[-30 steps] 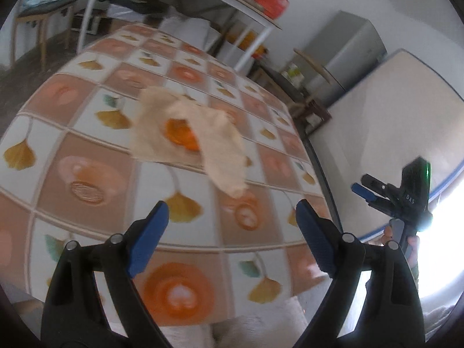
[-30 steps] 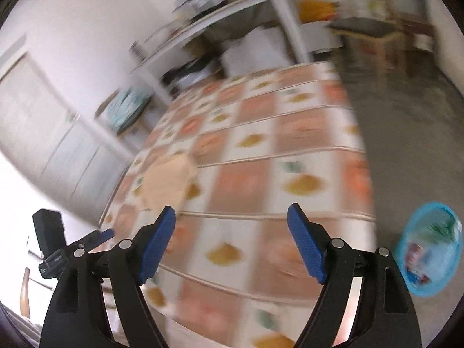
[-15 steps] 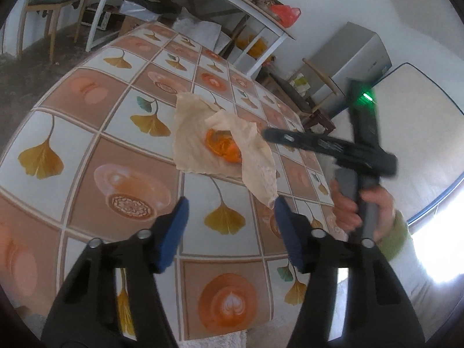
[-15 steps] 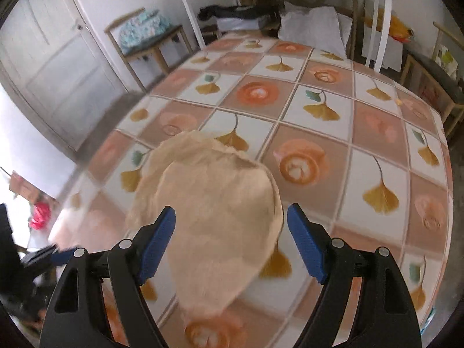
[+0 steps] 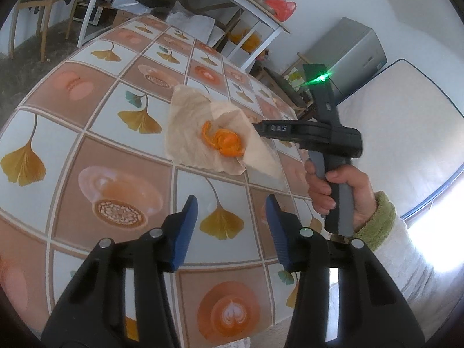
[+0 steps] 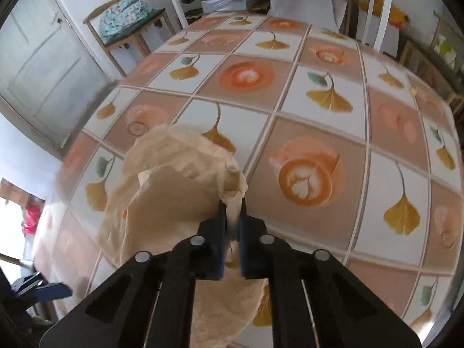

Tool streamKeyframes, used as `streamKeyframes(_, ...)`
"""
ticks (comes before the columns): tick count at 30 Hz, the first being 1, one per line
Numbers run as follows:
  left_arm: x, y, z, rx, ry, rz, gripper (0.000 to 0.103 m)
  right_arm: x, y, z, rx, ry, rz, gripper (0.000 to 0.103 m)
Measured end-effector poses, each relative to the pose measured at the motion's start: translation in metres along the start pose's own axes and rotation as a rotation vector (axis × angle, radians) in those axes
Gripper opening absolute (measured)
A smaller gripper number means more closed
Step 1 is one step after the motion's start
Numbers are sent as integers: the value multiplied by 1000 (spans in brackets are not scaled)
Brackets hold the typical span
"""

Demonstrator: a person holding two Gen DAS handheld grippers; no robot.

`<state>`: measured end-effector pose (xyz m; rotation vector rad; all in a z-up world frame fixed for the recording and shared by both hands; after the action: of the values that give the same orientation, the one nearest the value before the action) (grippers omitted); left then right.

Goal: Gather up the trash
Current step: 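Grasp the tan paper edge with the right gripper and lift it, then grasp the paper near the orange peel with the left gripper while the right gripper holds it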

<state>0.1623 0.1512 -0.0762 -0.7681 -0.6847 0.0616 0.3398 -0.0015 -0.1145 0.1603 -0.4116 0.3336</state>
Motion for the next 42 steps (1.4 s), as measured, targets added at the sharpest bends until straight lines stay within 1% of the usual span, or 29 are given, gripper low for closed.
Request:
streamKeyframes(2, -2, -1, 0, -3, 3, -1, 45, -7, 1, 2, 37, 11, -3, 6)
streamKeyframes(7, -10, -10, 1, -8, 28, -26, 45, -43, 5, 17, 121, 39, 2, 6)
streamKeyframes(13, -29, -22, 2, 1, 80, -79, 45, -91, 7, 39, 182, 64, 0, 5)
streamKeyframes(14, -32, -23, 3, 2, 84, -85, 45, -99, 5, 42, 194, 69, -12, 5)
streamKeyframes(18, -35, -31, 1, -4, 93, -107, 45, -125, -13, 50, 289, 98, -127, 5)
streamKeyframes(20, -37, -35, -4, -13, 116, -120, 47, -133, -19, 52, 315, 103, -164, 5)
streamKeyframes(21, -40, -39, -10, -13, 142, -136, 48, -138, -23, 53, 333, 108, -187, 5)
streamKeyframes(25, -48, -47, -28, 29, 197, -186, 57, -149, -30, 54, 383, 118, -227, 5)
streamKeyframes(27, -49, -49, -33, 41, 205, -198, 57, -153, -34, 54, 407, 122, -248, 5)
streamKeyframes(30, -46, -52, -37, 45, 197, -201, 57, -154, -35, 52, 420, 119, -252, 5)
streamKeyframes(32, -44, -51, -40, 46, 198, -187, 55, -155, -36, 51, 427, 116, -255, 5)
streamKeyframes(35, -42, -52, -45, 54, 211, -183, 43, -155, -35, 50, 437, 108, -257, 5)
streamKeyframes(38, -43, -53, -52, 72, 232, -189, 37, -157, -36, 50, 443, 100, -256, 5)
streamKeyframes(40, -44, -52, -58, 93, 250, -186, 28, -159, -37, 51, 447, 95, -256, 5)
streamKeyframes(42, -45, -52, -60, 97, 260, -179, 27, -160, -39, 51, 455, 93, -259, 5)
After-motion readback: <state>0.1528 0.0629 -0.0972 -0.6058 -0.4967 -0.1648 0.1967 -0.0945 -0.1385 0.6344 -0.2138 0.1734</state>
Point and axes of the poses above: each gripper's, at about its wrist camera, not at the fingertips, and z roughly against the way its jaws point, y to its left, x to its top, the point moved 4 cm from there along -z, roughly the way its jaws point, and after that the axes turned 7 degrees about -x, right-handed, at the moved point
